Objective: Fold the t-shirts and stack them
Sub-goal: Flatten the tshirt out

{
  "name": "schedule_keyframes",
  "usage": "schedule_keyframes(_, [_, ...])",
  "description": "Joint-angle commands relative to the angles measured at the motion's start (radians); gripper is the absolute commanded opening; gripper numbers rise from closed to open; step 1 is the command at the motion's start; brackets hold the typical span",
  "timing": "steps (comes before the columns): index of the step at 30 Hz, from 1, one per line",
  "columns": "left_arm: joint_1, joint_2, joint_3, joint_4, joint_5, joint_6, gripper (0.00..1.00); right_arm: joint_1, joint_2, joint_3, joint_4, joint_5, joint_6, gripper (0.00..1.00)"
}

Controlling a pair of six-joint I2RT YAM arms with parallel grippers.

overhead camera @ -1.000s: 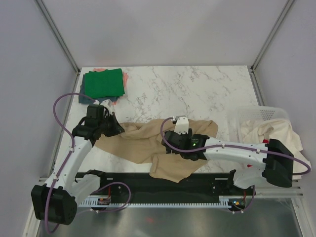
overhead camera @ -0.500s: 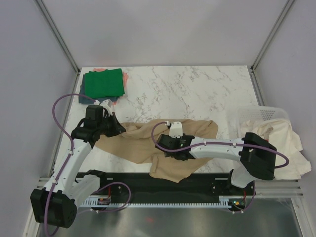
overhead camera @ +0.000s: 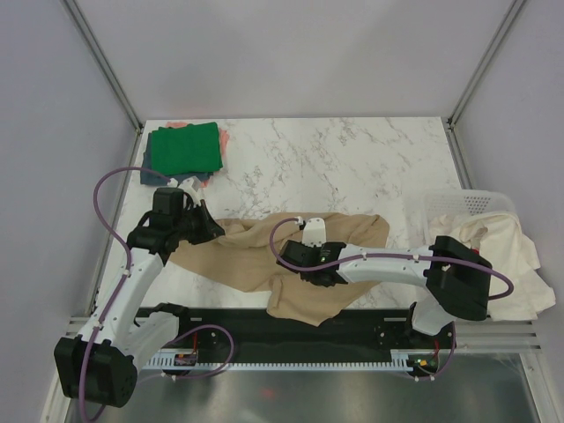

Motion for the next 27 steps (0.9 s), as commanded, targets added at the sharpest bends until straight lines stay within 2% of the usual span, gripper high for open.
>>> schedule_keyframes(1, [-0.006, -0.019, -0.001, 0.032, 0.021, -0.016, 0.02, 0.005, -0.032, -0.007, -0.010, 0.023, 0.019, 0.12])
schedule_keyframes(2, [-0.006, -0.017, -0.002, 0.032, 0.021, -0.016, 0.02, 0.005, -0.040, -0.013, -0.010, 0.023, 0.021, 0.06])
schedule_keyframes(4, [-0.006, -0.017, -0.001, 0.031, 0.021, -0.016, 0.02, 0.003, -0.048, -0.019, -0.013, 0.021, 0.024, 0.07])
schedule_keyframes(8, [-0.006, -0.017, -0.001, 0.032, 0.019, -0.016, 0.02, 0.005, -0.065, -0.022, -0.010, 0.009, 0.021, 0.29])
schedule_keyframes(11, [-0.006, -0.019, -0.001, 0.032, 0.019, -0.016, 0.02, 0.009, -0.077, -0.017, -0.001, 0.001, 0.007, 0.39])
schedule_keyframes(16, [-0.006, -0.019, -0.001, 0.032, 0.018, -0.016, 0.02, 0.019, -0.092, -0.027, -0.002, -0.008, 0.002, 0.43])
schedule_keyframes(21, [-0.006, -0.020, -0.001, 0.034, 0.018, -0.016, 0.02, 0.032, -0.101, -0.047, -0.002, -0.014, 0.010, 0.55])
schedule_keyframes(25, [-0.006, -0.022, -0.001, 0.034, 0.018, -0.018, 0.02, 0.034, -0.086, -0.059, -0.004, -0.008, 0.024, 0.56])
schedule_keyframes(27, [-0.008, -0.020, -0.002, 0.032, 0.018, -0.018, 0.02, 0.034, -0.075, -0.060, -0.008, 0.006, 0.028, 0.52])
